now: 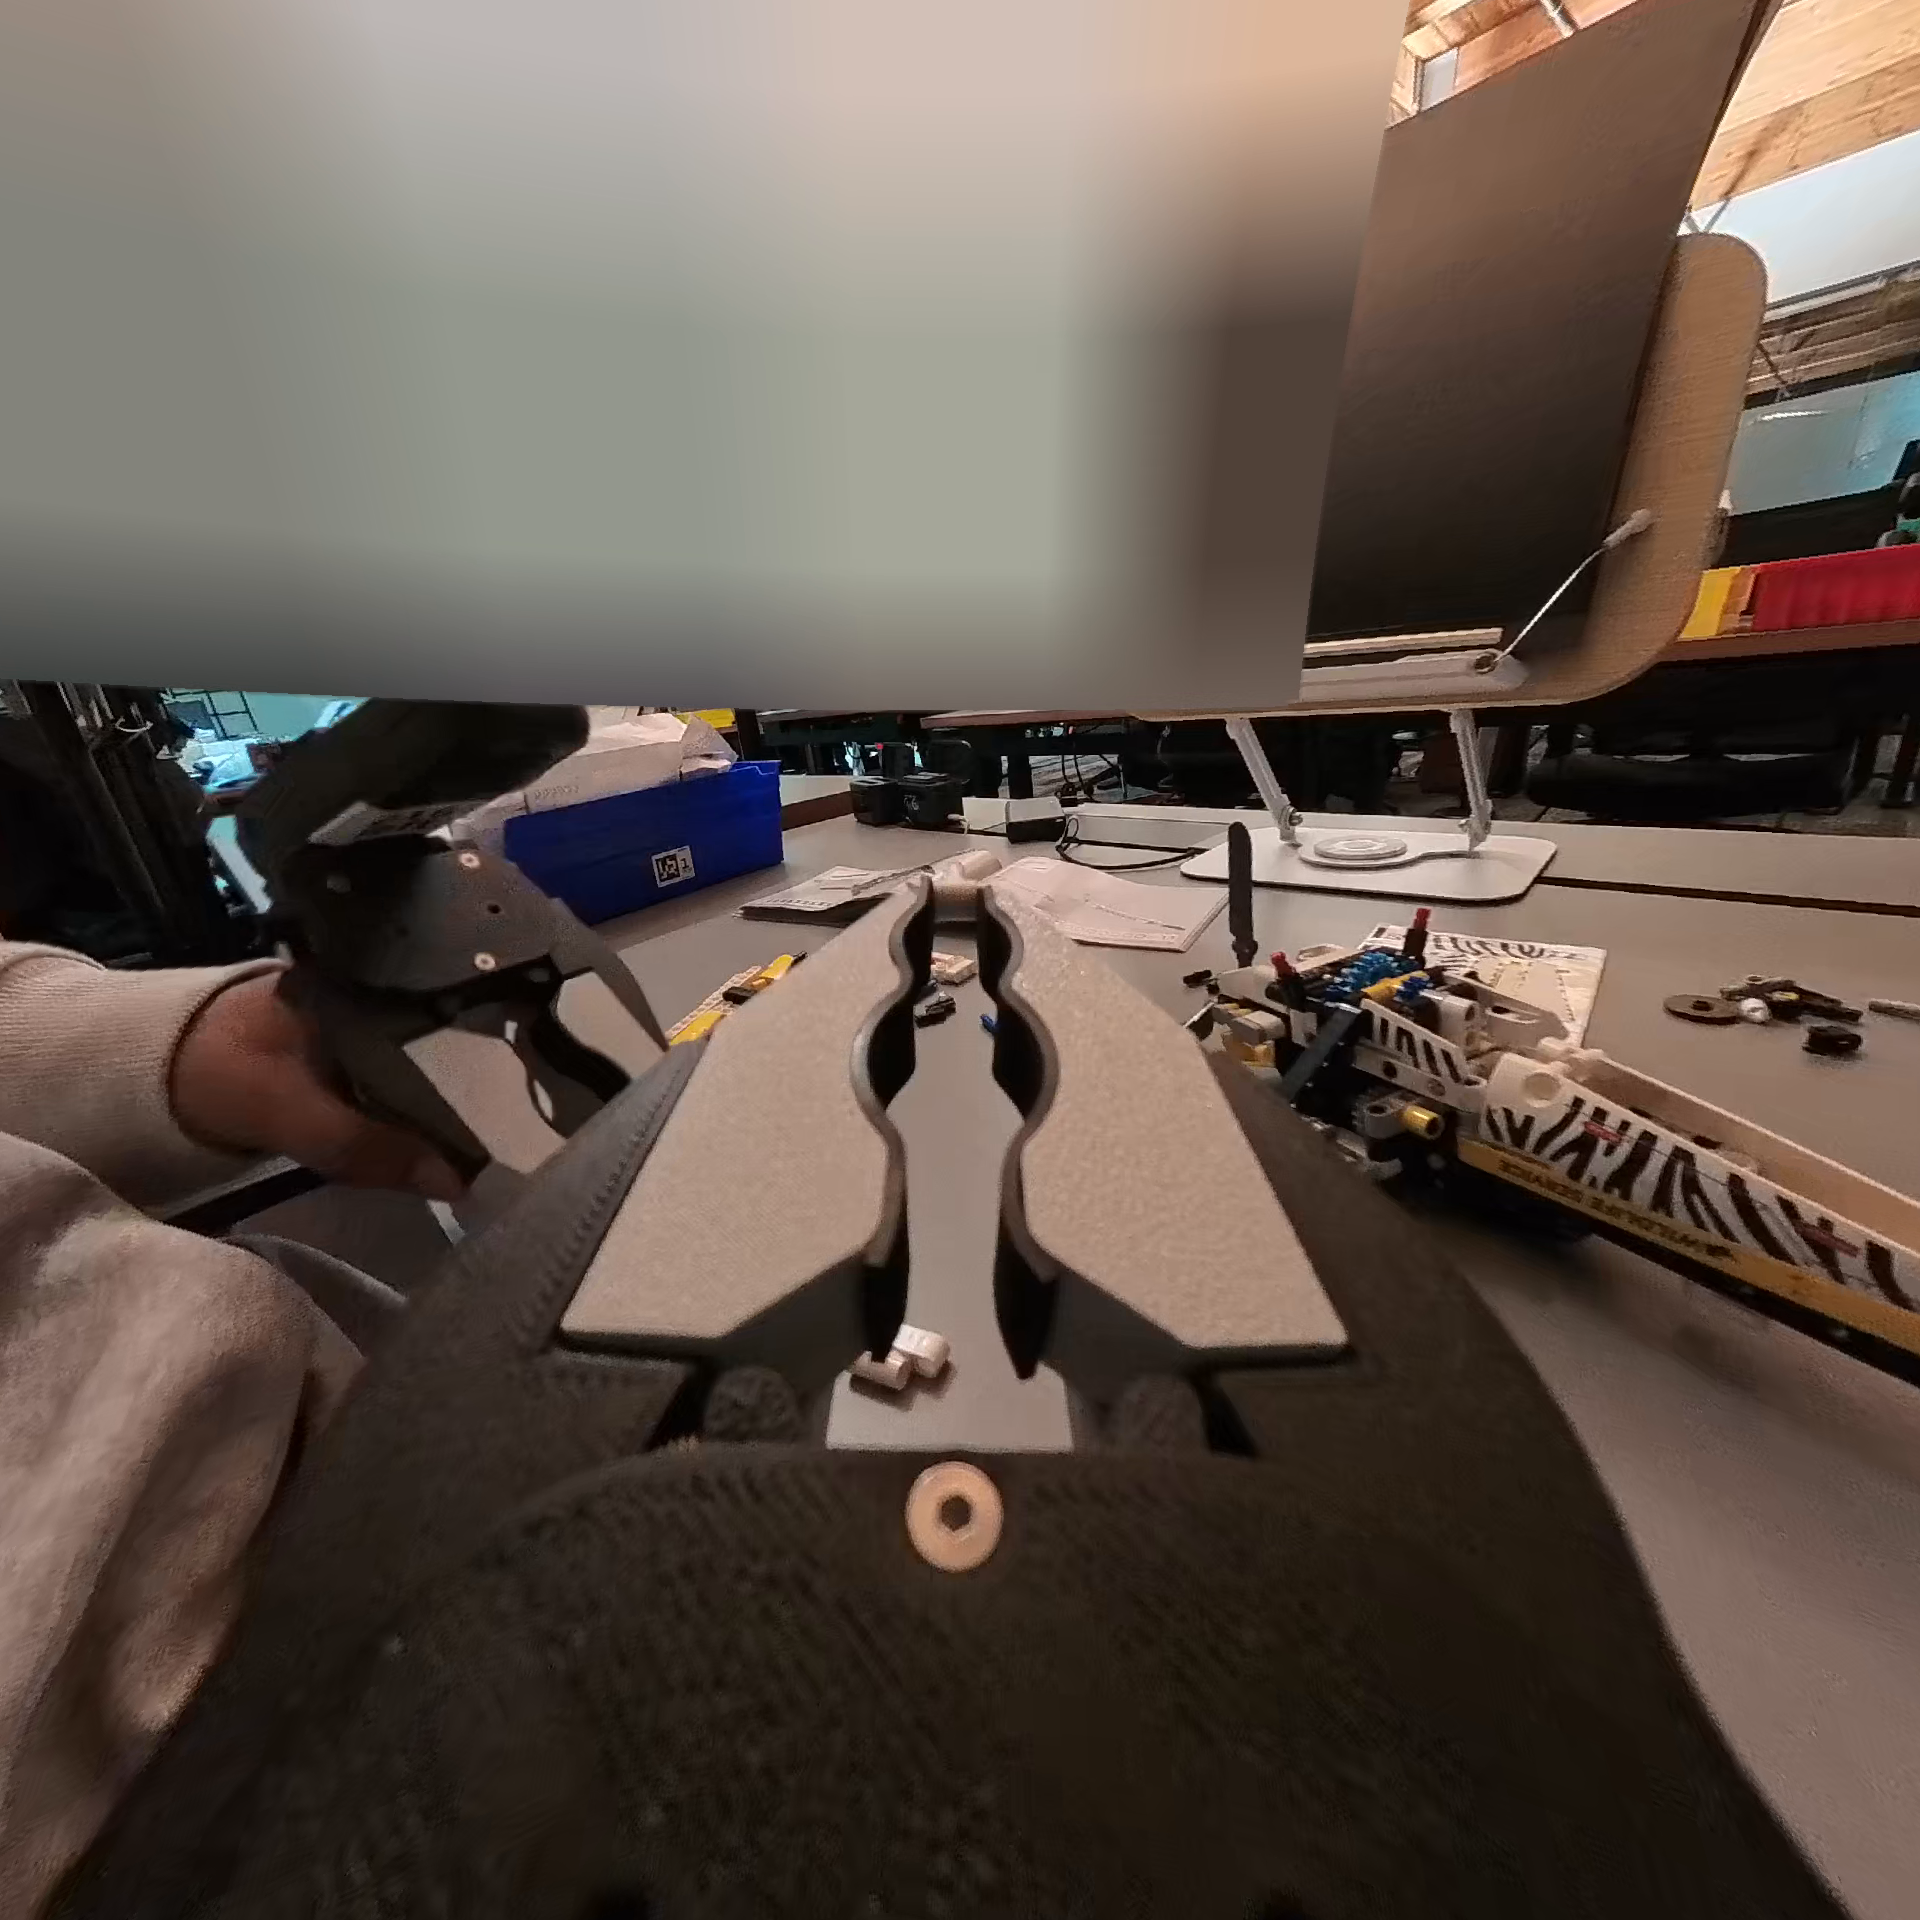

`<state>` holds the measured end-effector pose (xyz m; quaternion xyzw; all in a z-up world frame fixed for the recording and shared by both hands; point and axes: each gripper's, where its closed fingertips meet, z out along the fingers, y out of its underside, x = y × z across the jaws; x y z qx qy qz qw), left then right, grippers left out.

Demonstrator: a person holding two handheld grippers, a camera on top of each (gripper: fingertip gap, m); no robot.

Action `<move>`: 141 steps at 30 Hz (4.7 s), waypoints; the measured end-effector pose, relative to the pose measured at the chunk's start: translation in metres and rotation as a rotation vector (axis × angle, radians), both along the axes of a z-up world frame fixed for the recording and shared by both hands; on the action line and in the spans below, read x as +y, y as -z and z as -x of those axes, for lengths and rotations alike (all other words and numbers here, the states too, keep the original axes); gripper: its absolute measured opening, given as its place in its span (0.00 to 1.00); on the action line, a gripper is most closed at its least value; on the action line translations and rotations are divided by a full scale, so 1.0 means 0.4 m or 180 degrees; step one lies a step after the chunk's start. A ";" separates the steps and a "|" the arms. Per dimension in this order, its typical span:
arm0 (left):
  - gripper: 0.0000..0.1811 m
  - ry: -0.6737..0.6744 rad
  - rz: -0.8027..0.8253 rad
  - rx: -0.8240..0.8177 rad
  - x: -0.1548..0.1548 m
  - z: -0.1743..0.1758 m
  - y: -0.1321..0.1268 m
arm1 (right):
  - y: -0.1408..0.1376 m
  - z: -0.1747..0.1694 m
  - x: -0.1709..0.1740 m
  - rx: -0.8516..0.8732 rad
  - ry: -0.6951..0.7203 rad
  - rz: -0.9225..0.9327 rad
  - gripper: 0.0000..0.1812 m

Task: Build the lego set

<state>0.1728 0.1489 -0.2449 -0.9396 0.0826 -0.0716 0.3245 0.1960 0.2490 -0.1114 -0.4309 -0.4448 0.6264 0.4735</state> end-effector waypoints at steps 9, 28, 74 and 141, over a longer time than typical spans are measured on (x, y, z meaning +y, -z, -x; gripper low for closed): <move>0.03 -0.0348 -0.0136 -0.1305 0.030 -0.033 -0.042 | -0.009 -0.012 0.013 0.0098 -0.0020 0.0136 0.03; 0.04 -0.0725 0.0398 -0.2295 0.000 -0.020 -0.009 | -0.008 -0.009 0.014 0.0071 -0.0045 0.0167 0.03; 0.06 0.0062 -0.0060 0.0585 -0.081 -0.061 0.011 | -0.007 -0.011 0.008 0.0070 -0.0092 0.0238 0.03; 0.18 -0.1704 -0.0270 -0.3603 -0.106 -0.023 -0.050 | 0.306 0.053 -0.308 -0.2210 -0.1321 -0.1601 0.04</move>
